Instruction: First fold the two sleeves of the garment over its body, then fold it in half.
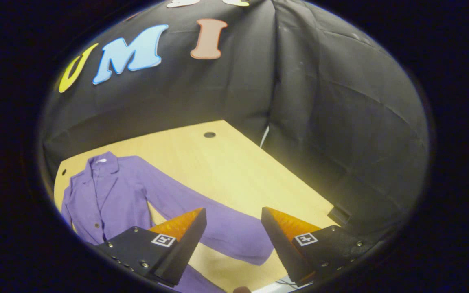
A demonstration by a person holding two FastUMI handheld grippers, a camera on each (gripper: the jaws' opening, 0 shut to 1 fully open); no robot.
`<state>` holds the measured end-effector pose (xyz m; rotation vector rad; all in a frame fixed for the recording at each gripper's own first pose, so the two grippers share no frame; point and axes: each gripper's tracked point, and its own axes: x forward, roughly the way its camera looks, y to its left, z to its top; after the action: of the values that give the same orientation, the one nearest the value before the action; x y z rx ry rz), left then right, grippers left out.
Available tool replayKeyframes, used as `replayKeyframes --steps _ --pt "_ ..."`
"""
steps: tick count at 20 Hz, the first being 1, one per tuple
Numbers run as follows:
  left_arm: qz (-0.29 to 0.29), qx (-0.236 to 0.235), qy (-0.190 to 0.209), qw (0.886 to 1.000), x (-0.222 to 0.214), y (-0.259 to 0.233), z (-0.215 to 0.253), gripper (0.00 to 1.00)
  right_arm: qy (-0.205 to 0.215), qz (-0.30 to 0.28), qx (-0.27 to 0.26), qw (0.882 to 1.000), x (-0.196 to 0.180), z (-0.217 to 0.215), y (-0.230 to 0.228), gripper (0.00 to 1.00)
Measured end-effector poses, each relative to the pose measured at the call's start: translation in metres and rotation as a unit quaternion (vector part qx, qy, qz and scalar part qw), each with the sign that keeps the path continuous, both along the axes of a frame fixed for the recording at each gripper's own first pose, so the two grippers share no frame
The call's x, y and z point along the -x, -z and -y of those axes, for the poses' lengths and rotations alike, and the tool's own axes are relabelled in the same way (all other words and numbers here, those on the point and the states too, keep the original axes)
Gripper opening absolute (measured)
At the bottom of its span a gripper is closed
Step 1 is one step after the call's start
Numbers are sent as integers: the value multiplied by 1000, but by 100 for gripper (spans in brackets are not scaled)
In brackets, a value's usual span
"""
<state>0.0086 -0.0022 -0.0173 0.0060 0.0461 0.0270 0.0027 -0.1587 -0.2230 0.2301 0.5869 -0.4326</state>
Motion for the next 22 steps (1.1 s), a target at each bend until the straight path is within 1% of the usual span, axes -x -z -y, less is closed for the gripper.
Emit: replayKeyframes --steps 3,6,10,14,16,17,18,19,20,21,22 --pt "-4 0 -6 1000 1 3 -2 99 28 -53 -32 998 8 15 44 90" --pt "-8 -3 -10 1000 2 5 -3 99 53 -89 -67 992 9 25 77 90" --pt "-15 -1 -9 1000 5 11 -1 99 73 -119 -74 987 10 40 100 90" --pt "-21 4 -8 1000 4 17 1 99 69 -126 -99 985 10 35 116 91" --pt "-21 5 -6 1000 3 17 2 99 67 -122 -98 985 10 36 118 93" --pt "-21 6 -5 1000 3 17 3 99 61 -126 -104 985 12 31 122 94" --pt "-21 7 -3 1000 3 16 4 99 60 -117 -112 985 9 31 121 94" --pt "-21 8 -1 1000 4 17 4 99 56 -116 -129 983 7 25 122 95" --pt "-21 9 -1 1000 4 19 4 99 58 -115 -132 983 4 24 121 92" --pt "-21 11 0 1000 4 20 4 99 51 -113 -133 983 2 25 118 83" --pt "-20 12 1 1000 4 20 4 99 52 -115 -133 983 1 23 118 82"
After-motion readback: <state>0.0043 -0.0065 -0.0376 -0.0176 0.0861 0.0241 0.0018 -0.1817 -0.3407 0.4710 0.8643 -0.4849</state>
